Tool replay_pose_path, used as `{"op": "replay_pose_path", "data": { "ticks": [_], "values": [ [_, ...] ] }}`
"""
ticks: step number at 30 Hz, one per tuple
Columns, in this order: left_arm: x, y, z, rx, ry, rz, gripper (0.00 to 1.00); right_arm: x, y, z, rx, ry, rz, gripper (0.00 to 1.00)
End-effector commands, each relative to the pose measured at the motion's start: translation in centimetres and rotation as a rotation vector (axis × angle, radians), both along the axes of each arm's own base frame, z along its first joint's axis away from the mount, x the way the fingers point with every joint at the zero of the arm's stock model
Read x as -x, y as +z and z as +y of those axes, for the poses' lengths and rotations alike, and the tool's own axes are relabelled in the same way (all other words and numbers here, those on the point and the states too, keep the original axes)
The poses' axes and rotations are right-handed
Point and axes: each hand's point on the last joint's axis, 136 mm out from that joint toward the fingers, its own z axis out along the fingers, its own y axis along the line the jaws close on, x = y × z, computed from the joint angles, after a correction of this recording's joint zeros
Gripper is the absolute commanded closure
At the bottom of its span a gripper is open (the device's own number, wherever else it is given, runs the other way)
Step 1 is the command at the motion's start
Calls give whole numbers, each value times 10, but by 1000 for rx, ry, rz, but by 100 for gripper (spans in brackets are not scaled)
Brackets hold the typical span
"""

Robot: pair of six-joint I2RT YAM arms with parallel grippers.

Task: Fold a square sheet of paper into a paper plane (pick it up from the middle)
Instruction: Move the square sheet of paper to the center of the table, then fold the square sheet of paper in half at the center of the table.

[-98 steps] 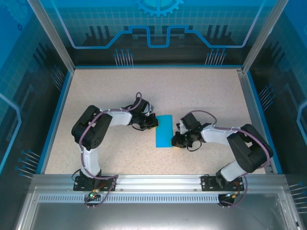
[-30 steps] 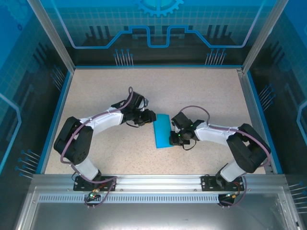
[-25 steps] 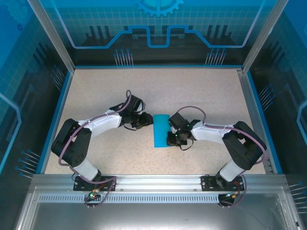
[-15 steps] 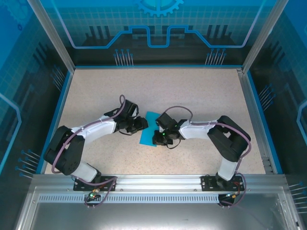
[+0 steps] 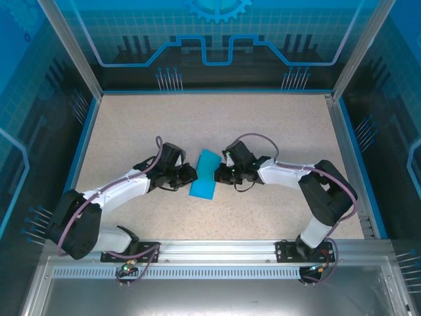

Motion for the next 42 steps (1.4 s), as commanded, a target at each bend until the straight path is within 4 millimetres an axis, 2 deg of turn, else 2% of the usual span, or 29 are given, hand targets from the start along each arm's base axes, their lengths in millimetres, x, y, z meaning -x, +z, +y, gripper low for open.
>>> {"op": "replay_pose_path", "data": {
  "ticks": [1,8,13,17,20,28,36,42],
  "values": [
    [7,13,-11,44,-27,-6,87,-3,0,12,-31,100,-2,91],
    [16,15,-25,39,-53,9,90,-11,-18,25,-33,155,37,92],
    [17,1,-43,39,-82,45,95,-13,-33,18,-24,137,67,92],
    [17,-6,-66,120,-117,86,97,-11,-44,12,-24,124,91,93],
    [17,-14,-75,135,-127,102,97,-10,-48,11,-28,126,102,93],
    [14,-42,-77,104,-118,144,99,-5,-47,13,-50,155,111,92],
    [20,-61,-66,29,-110,181,100,-10,-25,16,-116,165,66,90],
    [22,-69,-60,-11,-103,200,100,-6,-29,12,-102,171,75,89]
  ]
}}
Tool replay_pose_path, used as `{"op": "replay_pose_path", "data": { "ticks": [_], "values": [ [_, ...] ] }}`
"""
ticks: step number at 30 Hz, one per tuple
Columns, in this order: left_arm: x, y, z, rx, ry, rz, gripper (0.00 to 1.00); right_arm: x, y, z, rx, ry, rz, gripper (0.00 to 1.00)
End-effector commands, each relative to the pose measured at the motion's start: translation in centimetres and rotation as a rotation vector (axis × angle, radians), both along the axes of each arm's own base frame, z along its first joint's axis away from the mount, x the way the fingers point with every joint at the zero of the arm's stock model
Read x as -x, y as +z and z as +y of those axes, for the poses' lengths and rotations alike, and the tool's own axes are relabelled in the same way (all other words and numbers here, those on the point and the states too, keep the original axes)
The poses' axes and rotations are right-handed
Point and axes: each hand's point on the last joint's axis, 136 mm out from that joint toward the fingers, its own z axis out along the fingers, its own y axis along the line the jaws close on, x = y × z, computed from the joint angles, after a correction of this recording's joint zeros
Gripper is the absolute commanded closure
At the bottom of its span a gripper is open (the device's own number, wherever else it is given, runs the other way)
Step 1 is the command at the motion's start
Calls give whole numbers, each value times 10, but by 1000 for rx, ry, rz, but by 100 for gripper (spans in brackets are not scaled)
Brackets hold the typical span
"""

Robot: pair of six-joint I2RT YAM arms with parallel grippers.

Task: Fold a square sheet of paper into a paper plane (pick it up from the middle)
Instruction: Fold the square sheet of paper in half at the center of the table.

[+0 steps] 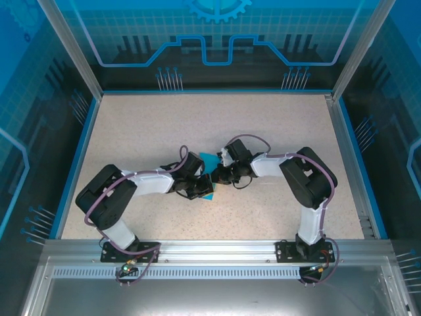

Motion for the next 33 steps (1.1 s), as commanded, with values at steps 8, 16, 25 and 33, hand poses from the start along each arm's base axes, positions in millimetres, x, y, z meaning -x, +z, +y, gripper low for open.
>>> {"op": "replay_pose_path", "data": {
  "ticks": [8,16,25,33],
  "values": [
    [-1,-3,2,-50,-10,7,100,5,-6,-6,7,18,22,90],
    [-7,24,-18,81,-49,-66,99,5,-15,-6,39,22,55,90],
    [6,-4,-7,15,-40,20,100,4,-19,-7,57,20,65,90],
    [27,-23,14,-72,-37,92,100,-7,-18,-13,65,5,52,91]
  ]
}}
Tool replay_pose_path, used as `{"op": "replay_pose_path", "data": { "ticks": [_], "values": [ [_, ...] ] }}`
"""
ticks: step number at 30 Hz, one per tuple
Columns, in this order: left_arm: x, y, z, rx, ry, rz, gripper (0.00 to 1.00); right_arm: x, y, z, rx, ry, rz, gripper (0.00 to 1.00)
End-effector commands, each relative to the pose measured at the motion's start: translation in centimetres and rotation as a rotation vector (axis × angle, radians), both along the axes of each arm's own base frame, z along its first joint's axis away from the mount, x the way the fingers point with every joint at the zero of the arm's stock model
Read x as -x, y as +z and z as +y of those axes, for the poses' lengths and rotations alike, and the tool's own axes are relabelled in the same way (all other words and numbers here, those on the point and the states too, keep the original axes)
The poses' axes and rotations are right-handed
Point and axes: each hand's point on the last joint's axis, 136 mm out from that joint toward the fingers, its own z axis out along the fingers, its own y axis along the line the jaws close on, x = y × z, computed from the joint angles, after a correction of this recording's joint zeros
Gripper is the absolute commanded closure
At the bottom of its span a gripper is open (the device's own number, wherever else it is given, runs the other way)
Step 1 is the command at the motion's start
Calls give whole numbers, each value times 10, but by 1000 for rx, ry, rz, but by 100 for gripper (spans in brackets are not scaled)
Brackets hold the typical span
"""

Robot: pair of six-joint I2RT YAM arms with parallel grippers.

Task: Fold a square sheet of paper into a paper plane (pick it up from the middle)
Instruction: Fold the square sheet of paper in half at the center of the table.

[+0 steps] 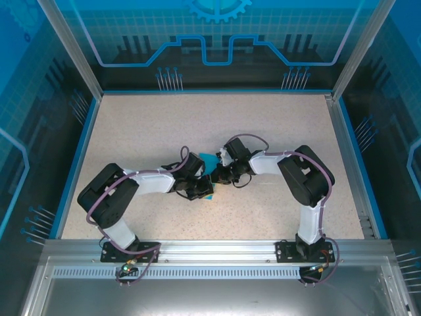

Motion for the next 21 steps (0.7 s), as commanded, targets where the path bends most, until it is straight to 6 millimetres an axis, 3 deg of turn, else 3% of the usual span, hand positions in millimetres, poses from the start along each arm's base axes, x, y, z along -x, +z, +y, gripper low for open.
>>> {"op": "replay_pose_path", "data": {
  "ticks": [1,8,21],
  "values": [
    [23,-18,14,-67,-22,71,100,-8,-13,-13,44,-18,17,90],
    [35,-29,22,-97,-26,114,100,-29,-11,-21,51,-42,-12,90],
    [43,-35,25,-114,-35,142,100,-79,-24,-45,123,-144,-34,91]
  ]
}}
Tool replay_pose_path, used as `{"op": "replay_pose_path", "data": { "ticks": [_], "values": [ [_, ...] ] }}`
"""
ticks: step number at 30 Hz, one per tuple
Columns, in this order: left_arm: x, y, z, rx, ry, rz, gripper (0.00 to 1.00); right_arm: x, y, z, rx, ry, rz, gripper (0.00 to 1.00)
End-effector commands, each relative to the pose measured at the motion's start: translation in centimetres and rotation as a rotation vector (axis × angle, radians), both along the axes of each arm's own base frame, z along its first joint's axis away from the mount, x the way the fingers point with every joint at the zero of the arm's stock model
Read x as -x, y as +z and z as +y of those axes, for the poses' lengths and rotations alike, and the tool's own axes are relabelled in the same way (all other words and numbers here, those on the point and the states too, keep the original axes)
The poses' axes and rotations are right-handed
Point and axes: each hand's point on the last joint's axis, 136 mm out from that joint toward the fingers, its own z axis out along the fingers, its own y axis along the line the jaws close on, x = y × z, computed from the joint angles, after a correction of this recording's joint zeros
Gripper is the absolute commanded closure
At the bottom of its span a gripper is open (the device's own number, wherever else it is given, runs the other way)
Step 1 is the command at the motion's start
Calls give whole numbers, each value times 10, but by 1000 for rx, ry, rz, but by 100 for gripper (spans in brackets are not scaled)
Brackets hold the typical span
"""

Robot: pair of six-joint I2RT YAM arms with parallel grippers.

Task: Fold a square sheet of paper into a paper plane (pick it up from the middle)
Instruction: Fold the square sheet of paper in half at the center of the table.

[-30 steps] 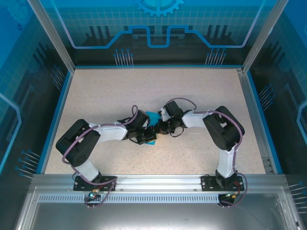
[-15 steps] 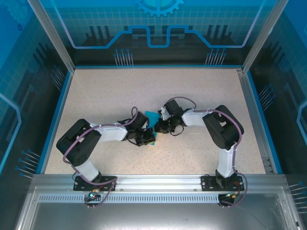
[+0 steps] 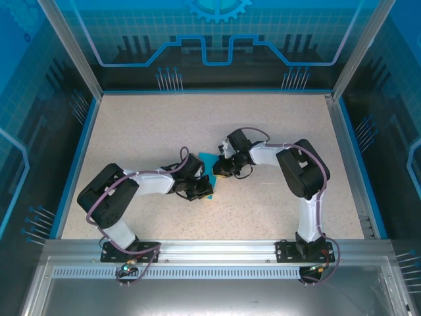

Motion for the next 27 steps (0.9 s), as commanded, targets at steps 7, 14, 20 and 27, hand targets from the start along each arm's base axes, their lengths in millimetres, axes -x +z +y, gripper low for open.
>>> {"op": "replay_pose_path", "data": {
  "ticks": [7,14,20,27],
  "values": [
    [46,-35,26,-125,-39,160,100,-71,-19,-45,145,-161,-103,90],
    [47,-36,26,-127,-40,161,100,-92,-15,-50,152,-179,-124,91],
    [41,-27,21,-107,-45,133,100,-99,10,-48,124,-175,-170,90],
    [-3,45,-9,8,-73,-66,84,-76,63,-50,176,-181,-281,88]
  ]
}}
